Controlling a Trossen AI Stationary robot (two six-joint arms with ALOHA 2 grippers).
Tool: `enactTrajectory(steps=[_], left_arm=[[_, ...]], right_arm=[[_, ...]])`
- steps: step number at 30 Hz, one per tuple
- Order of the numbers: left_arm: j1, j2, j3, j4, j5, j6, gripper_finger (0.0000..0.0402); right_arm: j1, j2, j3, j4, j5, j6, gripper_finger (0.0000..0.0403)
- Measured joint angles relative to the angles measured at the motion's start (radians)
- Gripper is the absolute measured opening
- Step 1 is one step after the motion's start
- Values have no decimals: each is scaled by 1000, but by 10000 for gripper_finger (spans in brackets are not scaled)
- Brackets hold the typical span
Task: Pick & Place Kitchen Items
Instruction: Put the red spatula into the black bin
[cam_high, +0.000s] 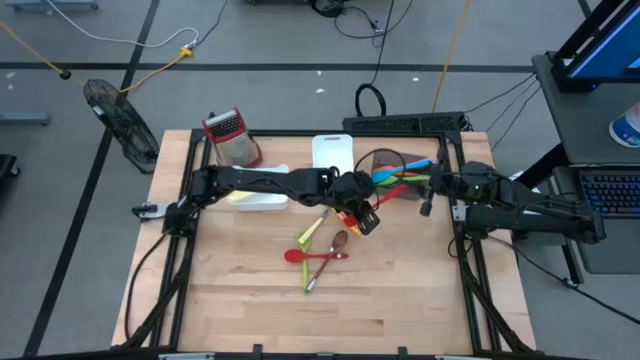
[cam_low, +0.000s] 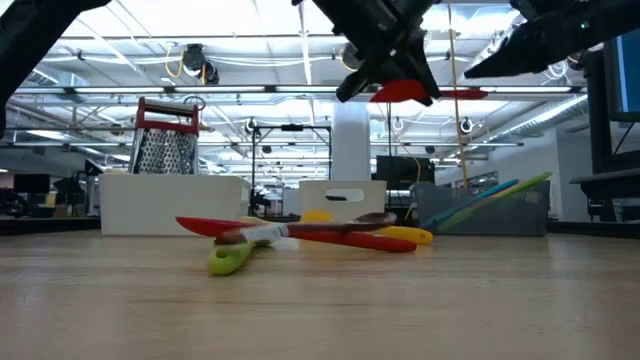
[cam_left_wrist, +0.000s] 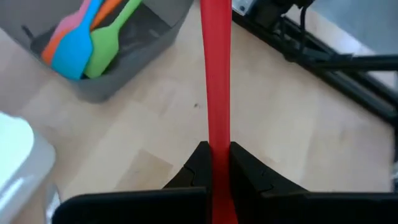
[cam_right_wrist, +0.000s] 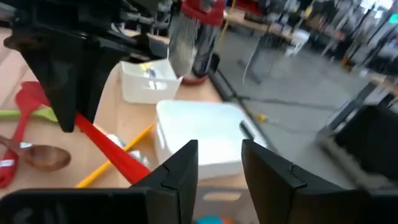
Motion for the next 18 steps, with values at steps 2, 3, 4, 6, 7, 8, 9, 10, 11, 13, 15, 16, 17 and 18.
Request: enactTrajectory(steps=[2,3,4,6,7,8,9,10,11,13,15,16,17,18], left_arm=[[6,-11,0,-2,18,-46,17],[10,-16,0,-7,24,-73,17],[14,-18,0,-10,33,-100,17],[23,-19,0,-20,45,-151,17],[28,-18,0,-34,47,-181,17],[33,-17,0,-45,48,-207,17],[39,-16,0,-49,52,-227,17],[46,-16,0,-48,63,-243,17],[53,-16,0,-45,79,-255,17],[66,-17,0,-29,121,-284,17],[80,-17,0,-21,160,-317,17],[87,-17,0,-20,181,-335,17],[94,-17,0,-17,200,-352,17],[100,-17,0,-16,216,-368,17]], right_arm=[[0,0,0,27,1,-45,116],[0,0,0,41,0,-64,116],[0,0,0,57,-3,-79,116],[0,1,0,76,-5,-99,116],[0,1,0,79,-5,-108,116],[0,1,0,81,-5,-114,116],[0,1,0,83,-5,-116,116],[0,1,0,83,-6,-116,116],[0,1,0,82,-6,-117,116],[0,1,0,82,-6,-132,116],[0,1,0,83,-6,-158,117],[0,3,0,83,-6,-171,117],[0,4,0,84,-5,-184,117],[0,8,0,84,-5,-196,117]])
